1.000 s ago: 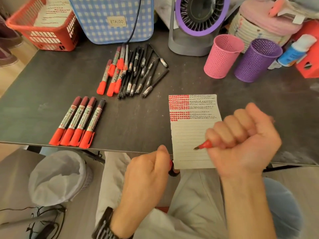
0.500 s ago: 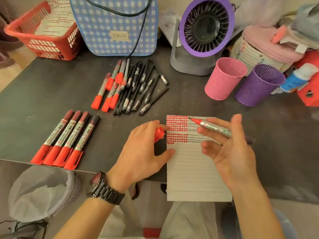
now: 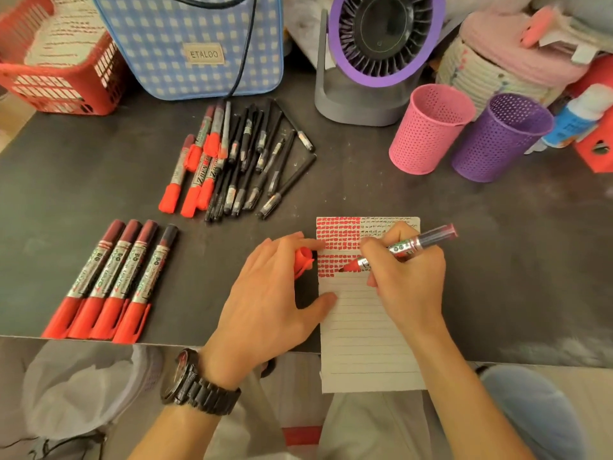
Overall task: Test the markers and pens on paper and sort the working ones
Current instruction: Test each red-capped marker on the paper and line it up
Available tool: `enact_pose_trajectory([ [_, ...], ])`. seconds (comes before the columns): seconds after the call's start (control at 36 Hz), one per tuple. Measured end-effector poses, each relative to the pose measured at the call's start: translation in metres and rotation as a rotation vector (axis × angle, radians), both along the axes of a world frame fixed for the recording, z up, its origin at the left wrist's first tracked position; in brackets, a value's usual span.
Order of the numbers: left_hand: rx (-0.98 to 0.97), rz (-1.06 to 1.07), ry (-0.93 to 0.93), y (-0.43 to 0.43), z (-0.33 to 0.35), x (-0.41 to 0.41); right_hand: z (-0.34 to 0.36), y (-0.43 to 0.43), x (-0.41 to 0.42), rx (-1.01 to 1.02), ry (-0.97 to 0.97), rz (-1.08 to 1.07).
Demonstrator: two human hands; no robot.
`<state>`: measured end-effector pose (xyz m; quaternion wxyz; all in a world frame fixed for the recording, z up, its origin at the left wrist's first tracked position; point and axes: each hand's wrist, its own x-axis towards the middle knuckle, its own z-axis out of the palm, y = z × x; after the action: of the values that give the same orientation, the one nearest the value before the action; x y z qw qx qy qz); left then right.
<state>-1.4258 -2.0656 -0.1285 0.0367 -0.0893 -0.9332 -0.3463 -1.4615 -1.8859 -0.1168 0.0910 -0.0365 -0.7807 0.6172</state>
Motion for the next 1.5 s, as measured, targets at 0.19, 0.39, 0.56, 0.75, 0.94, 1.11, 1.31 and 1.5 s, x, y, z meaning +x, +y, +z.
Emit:
enact_pose_trajectory([
  [0.19,-0.012,-0.025,0.021,0.0005,-0.0006,-0.0007,-0.0002,-0.0028,0.0002,0.045,0.023,0.027],
  [0.39,-0.009,-0.006,0.035,0.0013,0.0038,-0.0017,-0.0022,-0.0027,-0.001,0.107,0.058,0.038],
  [0.56,-0.009,-0.009,0.037,0.0022,0.0068,-0.0017,-0.0023,-0.0025,-0.0009,0.132,0.063,0.045],
  [0.75,-0.015,-0.008,0.026,0.0019,0.0055,-0.002,-0.0017,-0.0034,-0.0012,0.175,0.052,0.042],
  [0.94,-0.024,-0.009,0.024,0.0021,0.0059,-0.0019,-0.0014,-0.0037,-0.0018,0.169,0.043,0.034],
  [1.11,-0.03,-0.007,0.031,0.0019,0.0051,-0.0014,-0.0019,-0.003,-0.0014,0.161,0.037,0.037],
  [1.31,-0.031,-0.002,0.02,0.0026,0.0049,-0.0019,-0.0022,-0.0029,-0.0014,0.165,0.051,0.036],
  [1.5,-0.025,-0.002,0.025,0.0025,0.0053,-0.0019,-0.0021,-0.0022,-0.0014,0.165,0.054,0.029],
])
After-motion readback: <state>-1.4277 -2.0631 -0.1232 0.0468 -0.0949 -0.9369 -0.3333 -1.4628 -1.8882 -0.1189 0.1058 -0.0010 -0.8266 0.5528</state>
